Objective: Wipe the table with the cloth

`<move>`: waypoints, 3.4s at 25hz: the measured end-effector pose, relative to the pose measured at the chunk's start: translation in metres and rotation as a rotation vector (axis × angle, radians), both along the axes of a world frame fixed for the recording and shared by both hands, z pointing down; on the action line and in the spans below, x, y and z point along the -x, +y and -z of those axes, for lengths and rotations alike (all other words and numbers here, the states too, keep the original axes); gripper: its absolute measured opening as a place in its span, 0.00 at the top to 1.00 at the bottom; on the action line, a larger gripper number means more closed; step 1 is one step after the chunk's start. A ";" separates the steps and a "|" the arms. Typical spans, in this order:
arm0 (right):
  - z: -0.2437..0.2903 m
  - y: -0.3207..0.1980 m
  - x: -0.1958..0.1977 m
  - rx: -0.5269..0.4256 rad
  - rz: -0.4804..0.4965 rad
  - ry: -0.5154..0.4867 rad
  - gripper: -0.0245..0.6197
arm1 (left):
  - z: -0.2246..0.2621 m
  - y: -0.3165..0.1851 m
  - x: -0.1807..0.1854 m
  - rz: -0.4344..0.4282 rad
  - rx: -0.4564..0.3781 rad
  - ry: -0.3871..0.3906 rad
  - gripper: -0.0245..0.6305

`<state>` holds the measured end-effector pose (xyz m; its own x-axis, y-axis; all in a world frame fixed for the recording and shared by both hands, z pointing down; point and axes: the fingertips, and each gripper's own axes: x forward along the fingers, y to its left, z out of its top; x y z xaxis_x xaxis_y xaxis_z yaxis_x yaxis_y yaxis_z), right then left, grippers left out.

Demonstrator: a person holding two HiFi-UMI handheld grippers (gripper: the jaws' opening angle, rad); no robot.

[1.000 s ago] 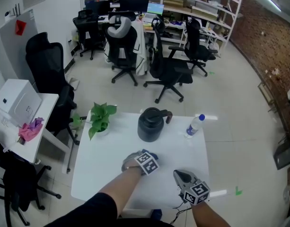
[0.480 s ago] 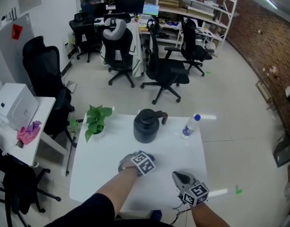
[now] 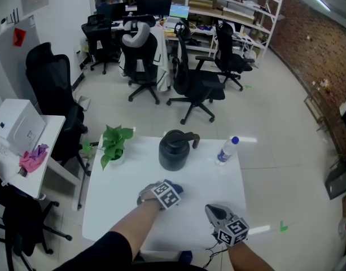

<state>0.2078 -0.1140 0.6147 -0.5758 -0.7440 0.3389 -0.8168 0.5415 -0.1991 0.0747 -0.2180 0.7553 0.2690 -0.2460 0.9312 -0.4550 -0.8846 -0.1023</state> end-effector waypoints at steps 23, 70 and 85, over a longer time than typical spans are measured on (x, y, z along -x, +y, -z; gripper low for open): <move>0.001 -0.014 0.004 -0.004 0.010 -0.008 0.96 | 0.008 0.001 -0.035 0.054 -0.011 0.143 0.85; 0.006 -0.018 0.028 -0.013 0.042 0.001 0.96 | 0.016 -0.008 0.084 0.262 0.010 0.170 0.85; 0.036 -0.007 0.037 -0.056 0.042 0.000 0.96 | 0.058 0.086 0.235 0.546 -0.026 0.226 0.85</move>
